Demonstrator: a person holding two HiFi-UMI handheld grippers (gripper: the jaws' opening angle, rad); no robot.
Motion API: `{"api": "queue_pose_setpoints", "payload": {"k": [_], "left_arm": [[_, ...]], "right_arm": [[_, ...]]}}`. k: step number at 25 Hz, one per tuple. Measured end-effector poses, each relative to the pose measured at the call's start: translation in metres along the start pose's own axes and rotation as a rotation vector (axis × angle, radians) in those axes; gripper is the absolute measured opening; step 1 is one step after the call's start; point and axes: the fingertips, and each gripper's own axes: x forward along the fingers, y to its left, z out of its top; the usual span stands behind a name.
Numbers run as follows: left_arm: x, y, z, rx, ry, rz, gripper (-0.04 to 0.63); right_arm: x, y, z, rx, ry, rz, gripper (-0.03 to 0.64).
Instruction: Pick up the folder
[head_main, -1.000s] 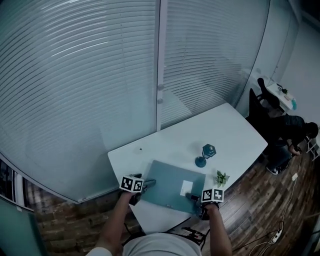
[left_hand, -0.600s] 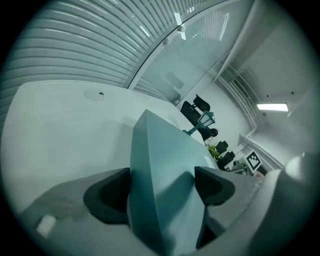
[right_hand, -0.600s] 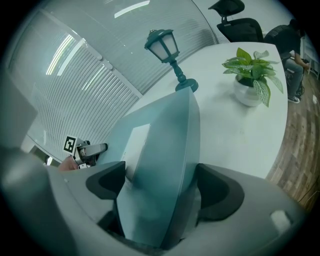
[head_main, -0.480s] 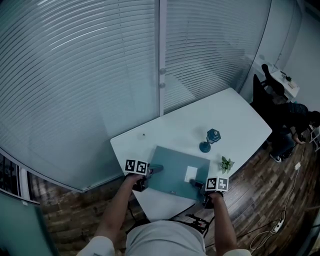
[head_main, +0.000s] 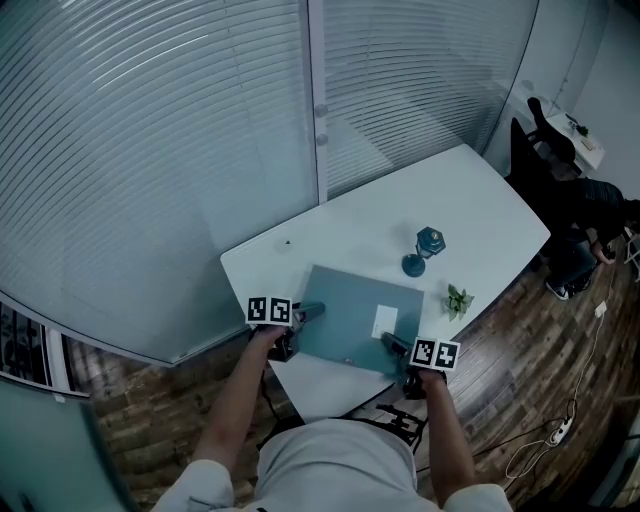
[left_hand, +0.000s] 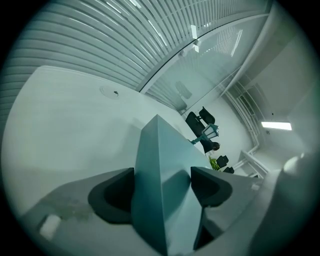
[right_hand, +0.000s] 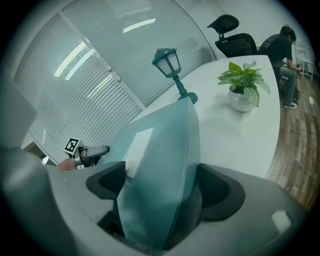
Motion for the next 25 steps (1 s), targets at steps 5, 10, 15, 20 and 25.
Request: {"api": "queue_pose_setpoints", "payload": {"k": [5, 10, 15, 20, 25], "left_arm": [[-0.010, -0.007, -0.003, 0.019, -0.065, -0.002, 0.357], [-0.026, -0.015, 0.001, 0.071, -0.179, -0.029, 0.360], [-0.050, -0.023, 0.010, 0.000, -0.384, -0.193, 0.362], [-0.064, -0.021, 0.007, -0.044, -0.502, -0.320, 0.362], [-0.078, -0.035, 0.012, -0.072, -0.514, -0.461, 0.362]], "right_arm": [[-0.008, 0.007, 0.008, -0.081, -0.094, 0.025, 0.457], [-0.013, 0.018, 0.019, -0.171, -0.192, 0.075, 0.453], [-0.028, 0.034, 0.041, -0.284, -0.352, 0.123, 0.451], [-0.041, 0.044, 0.051, -0.353, -0.473, 0.184, 0.437], [-0.047, 0.039, 0.047, -0.342, -0.489, 0.209, 0.437]]}}
